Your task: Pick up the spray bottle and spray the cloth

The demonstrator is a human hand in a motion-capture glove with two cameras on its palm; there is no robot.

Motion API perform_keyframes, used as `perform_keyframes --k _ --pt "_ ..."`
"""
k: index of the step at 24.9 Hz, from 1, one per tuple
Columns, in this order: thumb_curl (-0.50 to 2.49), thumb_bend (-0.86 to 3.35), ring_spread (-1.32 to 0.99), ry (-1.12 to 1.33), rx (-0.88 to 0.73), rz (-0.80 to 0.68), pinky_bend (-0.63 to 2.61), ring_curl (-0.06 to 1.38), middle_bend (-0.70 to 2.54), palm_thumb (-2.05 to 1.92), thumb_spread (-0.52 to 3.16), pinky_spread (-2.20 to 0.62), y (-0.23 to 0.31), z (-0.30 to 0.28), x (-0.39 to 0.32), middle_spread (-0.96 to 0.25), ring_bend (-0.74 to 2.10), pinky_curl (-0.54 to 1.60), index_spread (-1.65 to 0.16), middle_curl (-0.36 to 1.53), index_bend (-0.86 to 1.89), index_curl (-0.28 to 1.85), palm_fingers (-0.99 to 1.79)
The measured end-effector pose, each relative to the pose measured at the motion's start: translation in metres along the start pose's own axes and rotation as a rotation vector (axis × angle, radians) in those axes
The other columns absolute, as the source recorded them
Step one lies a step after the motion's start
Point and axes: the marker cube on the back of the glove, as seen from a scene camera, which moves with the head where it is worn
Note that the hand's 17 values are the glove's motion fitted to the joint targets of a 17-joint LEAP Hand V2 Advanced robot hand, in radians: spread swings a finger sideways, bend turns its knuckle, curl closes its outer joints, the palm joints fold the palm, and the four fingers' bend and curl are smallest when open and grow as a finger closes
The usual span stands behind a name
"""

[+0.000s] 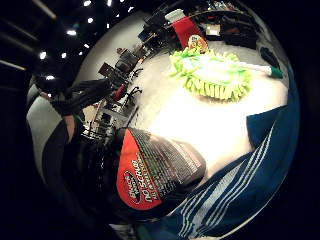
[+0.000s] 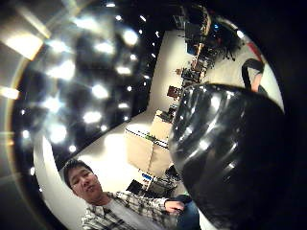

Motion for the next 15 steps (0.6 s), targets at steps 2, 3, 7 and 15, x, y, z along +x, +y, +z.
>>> perform_keyframes --k 2,3,7,15 --pt "0.80 -0.02 -0.20 -0.002 0.002 0.004 0.34 0.47 0.64 1.07 0.04 -0.13 0.000 0.000 0.001 -0.12 0.63 0.40 -0.27 0.52 0.34 0.61 1.32" --pt "0.80 -0.02 -0.20 -0.011 0.003 0.007 0.34 0.47 0.63 1.07 0.04 -0.13 -0.001 0.000 0.001 -0.11 0.62 0.41 -0.27 0.52 0.34 0.61 1.32" --pt "0.80 -0.02 -0.19 -0.035 -0.009 0.037 0.33 0.47 0.63 1.08 0.04 -0.12 -0.001 -0.005 0.007 -0.11 0.62 0.40 -0.27 0.52 0.34 0.61 1.32" --pt "0.80 -0.02 -0.19 -0.099 -0.019 0.051 0.33 0.45 0.63 1.09 0.10 -0.10 0.000 -0.011 0.011 -0.11 0.55 0.40 -0.26 0.52 0.32 0.61 1.26"
